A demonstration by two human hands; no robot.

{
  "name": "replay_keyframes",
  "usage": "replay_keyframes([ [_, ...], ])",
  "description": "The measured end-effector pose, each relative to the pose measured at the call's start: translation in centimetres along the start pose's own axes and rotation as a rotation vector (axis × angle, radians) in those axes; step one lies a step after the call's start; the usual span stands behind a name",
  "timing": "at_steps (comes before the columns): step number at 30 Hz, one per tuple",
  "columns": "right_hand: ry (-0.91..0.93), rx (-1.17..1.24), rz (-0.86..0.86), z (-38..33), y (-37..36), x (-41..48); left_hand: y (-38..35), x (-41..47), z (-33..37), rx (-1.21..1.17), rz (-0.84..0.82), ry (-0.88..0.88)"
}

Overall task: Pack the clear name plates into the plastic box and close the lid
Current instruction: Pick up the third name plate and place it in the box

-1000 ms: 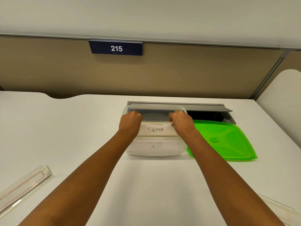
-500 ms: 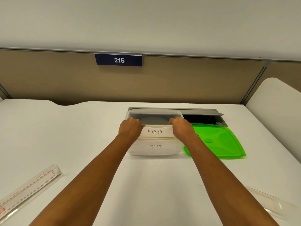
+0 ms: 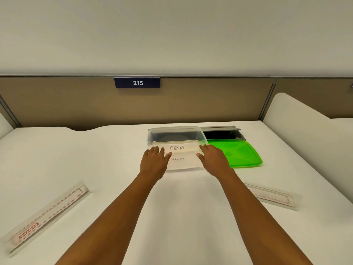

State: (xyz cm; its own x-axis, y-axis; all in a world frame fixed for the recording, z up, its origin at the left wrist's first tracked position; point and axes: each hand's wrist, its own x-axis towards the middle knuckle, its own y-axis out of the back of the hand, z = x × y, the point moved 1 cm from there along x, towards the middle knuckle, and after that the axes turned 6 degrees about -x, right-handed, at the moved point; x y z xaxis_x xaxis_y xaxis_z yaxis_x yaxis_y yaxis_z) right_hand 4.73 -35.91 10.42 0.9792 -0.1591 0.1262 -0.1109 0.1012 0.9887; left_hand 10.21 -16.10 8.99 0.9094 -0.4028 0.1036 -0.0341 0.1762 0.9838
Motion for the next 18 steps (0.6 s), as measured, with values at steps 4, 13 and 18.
replay_keyframes([
  [4, -0.063, 0.111, 0.047, 1.2, -0.2, -3.0, 0.2, -2.1, 1.4, -0.11, 0.002, 0.056],
  [13, -0.416, 0.435, 0.184, 10.5, -1.5, -10.2, -2.3, -5.6, 11.6, -0.561, 0.055, 0.12],
  [18, -0.713, 0.616, 0.16, 17.2, -2.9, -12.7, -3.9, -5.5, 18.2, -0.865, -0.058, 0.314],
])
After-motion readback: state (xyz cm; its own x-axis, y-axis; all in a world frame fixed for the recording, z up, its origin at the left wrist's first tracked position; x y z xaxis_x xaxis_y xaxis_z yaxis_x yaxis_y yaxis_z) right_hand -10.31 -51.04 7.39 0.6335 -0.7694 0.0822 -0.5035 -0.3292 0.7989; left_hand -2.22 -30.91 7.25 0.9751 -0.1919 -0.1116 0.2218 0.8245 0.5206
